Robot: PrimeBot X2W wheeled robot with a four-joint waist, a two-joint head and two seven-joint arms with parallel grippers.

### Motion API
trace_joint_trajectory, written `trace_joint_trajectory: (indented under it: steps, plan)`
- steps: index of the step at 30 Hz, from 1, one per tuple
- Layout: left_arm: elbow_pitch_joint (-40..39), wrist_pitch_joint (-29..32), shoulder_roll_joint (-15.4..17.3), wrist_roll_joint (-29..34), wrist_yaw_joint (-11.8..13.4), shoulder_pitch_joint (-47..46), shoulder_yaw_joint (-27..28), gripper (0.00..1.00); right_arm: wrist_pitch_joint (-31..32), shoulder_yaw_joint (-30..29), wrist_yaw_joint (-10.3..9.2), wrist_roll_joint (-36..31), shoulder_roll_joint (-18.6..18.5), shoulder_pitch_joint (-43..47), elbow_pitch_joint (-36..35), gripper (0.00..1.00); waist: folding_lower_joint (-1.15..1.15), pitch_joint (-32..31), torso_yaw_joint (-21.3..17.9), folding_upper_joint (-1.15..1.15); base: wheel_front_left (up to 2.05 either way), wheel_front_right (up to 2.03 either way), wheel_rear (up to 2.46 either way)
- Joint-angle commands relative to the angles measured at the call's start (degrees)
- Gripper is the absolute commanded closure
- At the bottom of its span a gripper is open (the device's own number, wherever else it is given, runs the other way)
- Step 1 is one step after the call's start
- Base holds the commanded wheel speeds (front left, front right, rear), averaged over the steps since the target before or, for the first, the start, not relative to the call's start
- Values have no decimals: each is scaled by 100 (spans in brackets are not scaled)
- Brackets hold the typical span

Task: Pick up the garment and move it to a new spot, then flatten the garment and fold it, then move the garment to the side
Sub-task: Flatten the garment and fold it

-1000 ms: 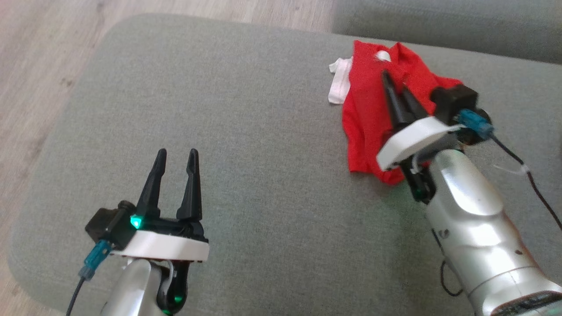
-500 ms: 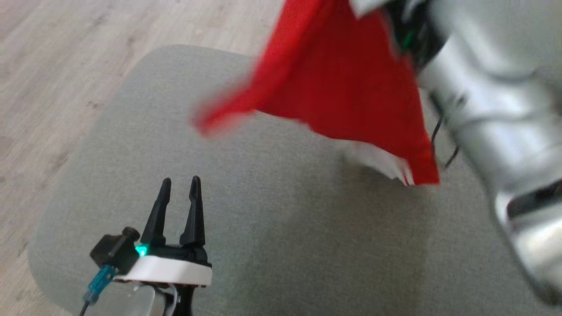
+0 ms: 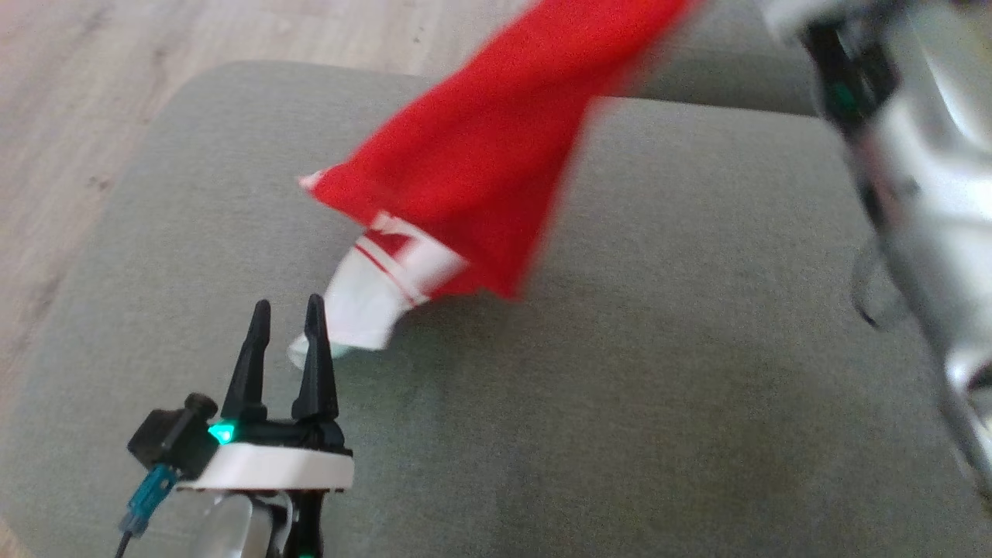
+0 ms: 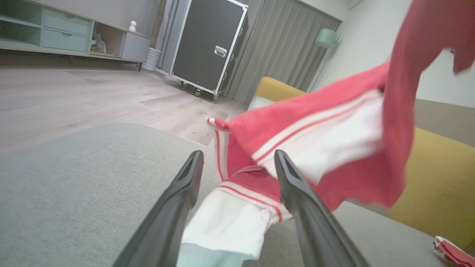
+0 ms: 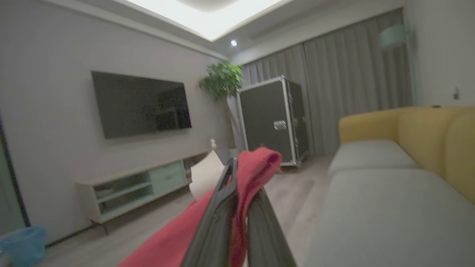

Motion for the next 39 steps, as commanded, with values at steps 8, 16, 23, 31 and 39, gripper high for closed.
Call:
trace_joint_trajectory:
  steps: [8,16,23,31,39]
  plan:
    - [-148,-46,8,80,9,-526,28,0,143,351,-4,-517,-1229,739,1367,0,-1,309,-342,0,0,0,0]
    - [-129,-46,59,50,9,-569,29,0,-35,339,-4,-1055,-1088,555,1793,0,-1,320,-423,0,0,0,0]
    - [-164,-46,69,95,9,-454,197,0,-75,-188,-4,-1728,-754,1042,41,0,-1,80,-691,0,0,0,0]
    - [-257,-46,47,186,9,-246,303,0,-77,-1632,-4,-2864,168,3198,-2351,0,-1,-161,-1103,0,0,0,0]
    - [-280,-46,15,215,9,-139,341,0,-77,-2026,-4,-3457,648,5303,-3580,0,-1,-209,-1336,0,0,0,0]
